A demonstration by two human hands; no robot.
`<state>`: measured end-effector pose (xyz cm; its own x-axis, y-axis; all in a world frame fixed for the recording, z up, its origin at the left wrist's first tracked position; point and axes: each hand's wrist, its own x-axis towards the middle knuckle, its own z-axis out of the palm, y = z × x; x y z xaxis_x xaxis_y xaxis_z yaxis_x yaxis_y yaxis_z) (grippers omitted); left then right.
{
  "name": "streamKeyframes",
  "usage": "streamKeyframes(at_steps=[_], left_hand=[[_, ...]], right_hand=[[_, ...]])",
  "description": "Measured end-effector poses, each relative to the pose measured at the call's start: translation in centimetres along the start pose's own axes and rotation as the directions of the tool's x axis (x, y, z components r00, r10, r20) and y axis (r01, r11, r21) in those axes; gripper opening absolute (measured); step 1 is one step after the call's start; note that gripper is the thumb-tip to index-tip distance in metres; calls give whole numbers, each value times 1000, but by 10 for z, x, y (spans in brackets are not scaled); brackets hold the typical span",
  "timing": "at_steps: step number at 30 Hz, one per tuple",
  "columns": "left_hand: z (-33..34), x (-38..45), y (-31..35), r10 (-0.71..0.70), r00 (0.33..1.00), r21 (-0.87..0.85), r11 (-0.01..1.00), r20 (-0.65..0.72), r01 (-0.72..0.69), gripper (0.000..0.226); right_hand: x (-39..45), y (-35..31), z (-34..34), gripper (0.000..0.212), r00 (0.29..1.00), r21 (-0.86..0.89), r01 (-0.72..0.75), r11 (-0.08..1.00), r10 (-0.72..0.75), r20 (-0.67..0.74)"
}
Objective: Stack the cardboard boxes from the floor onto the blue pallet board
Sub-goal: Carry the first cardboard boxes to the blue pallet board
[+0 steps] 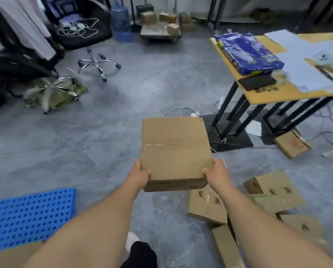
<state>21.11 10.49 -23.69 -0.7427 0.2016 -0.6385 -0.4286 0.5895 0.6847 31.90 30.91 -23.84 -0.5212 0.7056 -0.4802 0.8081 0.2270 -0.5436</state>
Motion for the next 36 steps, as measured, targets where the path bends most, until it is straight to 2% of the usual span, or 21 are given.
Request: streamKeyframes(at_steps=[7,13,16,19,22,28,32,36], left_hand=[[-116,55,-23,-88,980,-142,988,-176,63,56],[-205,79,-53,-223,932,-308,942,-287,131,59],[-234,80,-72,-286,891,-429,895,-353,118,57],[-253,79,-87,-386,821,-529,840,-421,124,58],[-264,73,-102,-494,735,-594,789,-464,155,63],[-279,66,-139,-640,597,-747,658,-484,100,63],[-299,66,-180,-709,530,-803,590,-466,83,64],[-329,75,-232,-732,487,-802,589,-476,102,68]], right_hand=[[21,-127,93,34,979,-122,181,976,-167,117],[22,-226,168,38,904,-235,396,887,-332,271],[18,-267,205,37,841,-259,498,828,-387,378],[17,-304,238,32,763,-276,594,756,-420,491],[12,-336,270,30,659,-273,695,665,-439,611],[-10,-379,338,30,464,-205,833,513,-448,764],[-36,-391,387,36,396,-185,875,447,-441,806],[-57,-400,445,41,354,-162,889,429,-418,836]])
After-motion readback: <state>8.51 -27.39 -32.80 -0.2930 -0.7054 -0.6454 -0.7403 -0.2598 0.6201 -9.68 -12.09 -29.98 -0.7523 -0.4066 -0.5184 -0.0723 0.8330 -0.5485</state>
